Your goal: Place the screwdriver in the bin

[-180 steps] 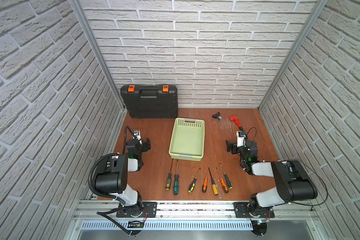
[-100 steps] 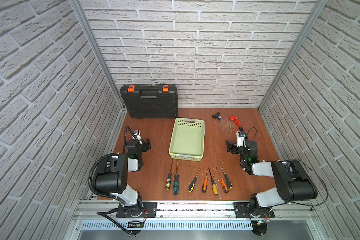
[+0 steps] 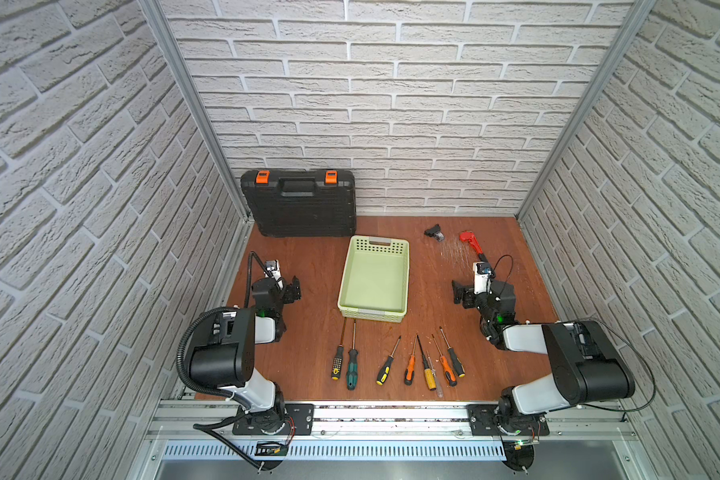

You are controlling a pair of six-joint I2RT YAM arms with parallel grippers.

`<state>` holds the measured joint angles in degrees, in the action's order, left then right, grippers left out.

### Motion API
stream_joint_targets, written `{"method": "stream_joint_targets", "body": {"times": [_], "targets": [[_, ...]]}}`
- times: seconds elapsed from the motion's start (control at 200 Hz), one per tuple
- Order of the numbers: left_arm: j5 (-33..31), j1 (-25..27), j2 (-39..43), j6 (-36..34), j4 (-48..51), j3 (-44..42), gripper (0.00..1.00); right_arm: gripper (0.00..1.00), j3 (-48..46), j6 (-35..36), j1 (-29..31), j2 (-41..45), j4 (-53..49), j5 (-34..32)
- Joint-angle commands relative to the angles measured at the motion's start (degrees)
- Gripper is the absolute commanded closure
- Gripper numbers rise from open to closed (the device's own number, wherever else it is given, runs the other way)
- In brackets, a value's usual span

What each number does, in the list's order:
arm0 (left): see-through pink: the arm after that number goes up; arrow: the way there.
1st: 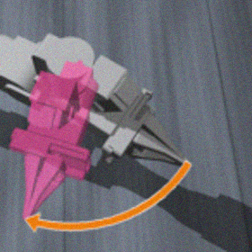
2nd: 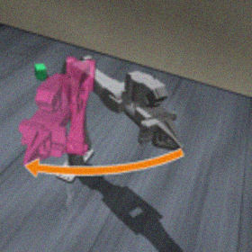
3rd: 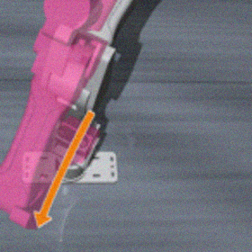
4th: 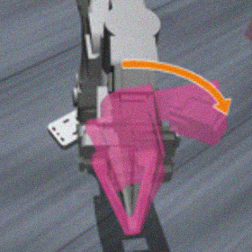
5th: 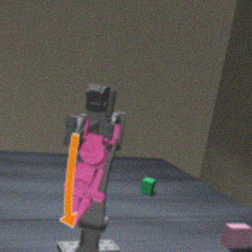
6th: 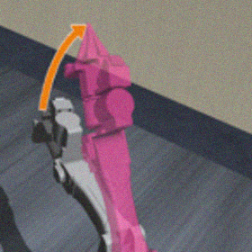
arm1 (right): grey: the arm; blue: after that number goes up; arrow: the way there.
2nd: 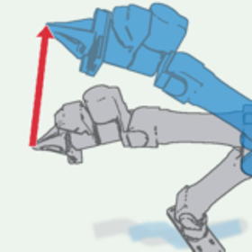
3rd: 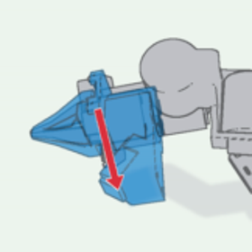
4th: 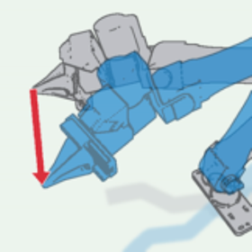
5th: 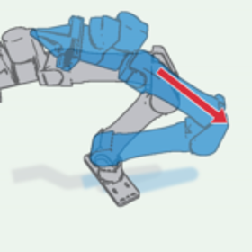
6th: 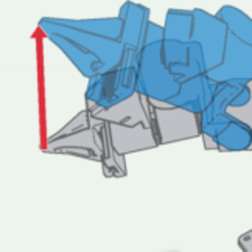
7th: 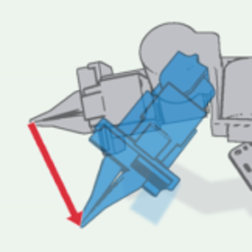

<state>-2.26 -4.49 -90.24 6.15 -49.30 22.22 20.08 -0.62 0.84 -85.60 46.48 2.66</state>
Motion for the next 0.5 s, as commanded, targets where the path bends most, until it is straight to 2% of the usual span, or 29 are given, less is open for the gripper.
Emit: {"method": "stream_joint_targets", "body": {"times": [0.0,0.075,0.205,0.285,0.375,0.495], "targets": [[0.25,-0.18,0.15,0.00,-3.09,0.02,0.02,0.01,1.19,-0.15,0.11,1.53,-0.42,-0.19],[-1.51,0.22,0.23,0.09,-2.97,0.06,0.02,0.01,1.00,-0.17,0.12,1.65,-0.25,-0.11],[-5.50,0.51,2.89,1.02,3.13,2.09,0.02,0.01,-0.12,-0.25,0.08,3.86,1.87,-0.77],[-10.16,1.07,6.81,2.03,15.95,7.42,0.02,0.01,2.11,-1.35,0.12,9.92,-8.30,-3.91],[-12.59,1.26,9.45,3.55,27.50,14.24,0.02,0.01,6.19,-4.13,-0.03,17.22,-20.61,-7.18],[-16.14,5.07,12.42,8.15,48.28,24.56,0.02,0.00,15.47,-7.67,-0.14,24.40,-38.33,-5.46]]}}
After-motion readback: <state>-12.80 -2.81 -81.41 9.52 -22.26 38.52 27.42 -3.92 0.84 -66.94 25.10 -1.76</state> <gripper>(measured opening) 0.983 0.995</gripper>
